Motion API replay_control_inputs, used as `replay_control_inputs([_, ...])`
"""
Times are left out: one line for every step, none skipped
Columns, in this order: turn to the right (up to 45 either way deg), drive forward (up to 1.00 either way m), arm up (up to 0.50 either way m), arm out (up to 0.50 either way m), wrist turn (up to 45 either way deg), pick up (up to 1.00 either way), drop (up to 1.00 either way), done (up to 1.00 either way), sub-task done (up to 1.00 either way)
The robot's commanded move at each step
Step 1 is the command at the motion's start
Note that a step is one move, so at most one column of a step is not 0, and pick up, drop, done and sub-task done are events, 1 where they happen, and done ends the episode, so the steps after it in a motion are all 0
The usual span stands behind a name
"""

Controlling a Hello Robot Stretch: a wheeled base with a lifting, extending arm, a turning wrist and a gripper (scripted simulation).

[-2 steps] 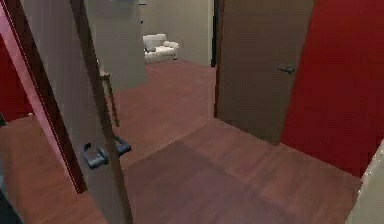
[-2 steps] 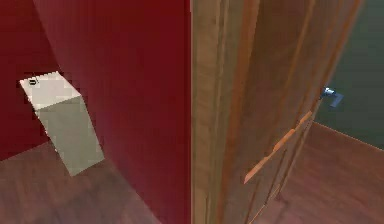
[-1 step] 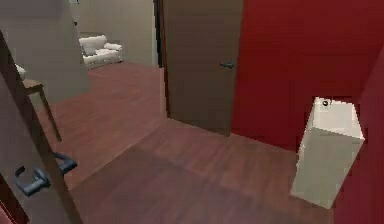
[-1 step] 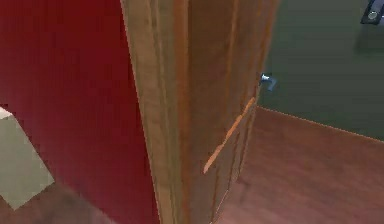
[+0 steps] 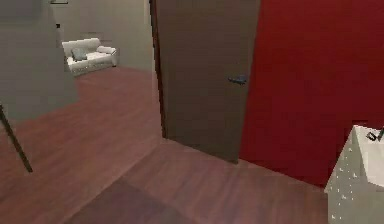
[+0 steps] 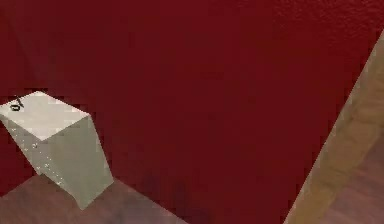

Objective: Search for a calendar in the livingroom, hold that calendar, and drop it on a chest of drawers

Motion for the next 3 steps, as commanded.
replay_control_inputs([0.0, 0.55, 0.00, 0.00, 0.0, 0.00, 0.00, 0.00, 0.00])
replay_control_inputs([-36.0, 0.00, 0.00, 0.00, 0.0, 0.00, 0.00, 0.00, 0.00])
replay_control_inputs([0.0, 1.00, 0.00, 0.00, 0.0, 0.00, 0.00, 0.00, 0.00])
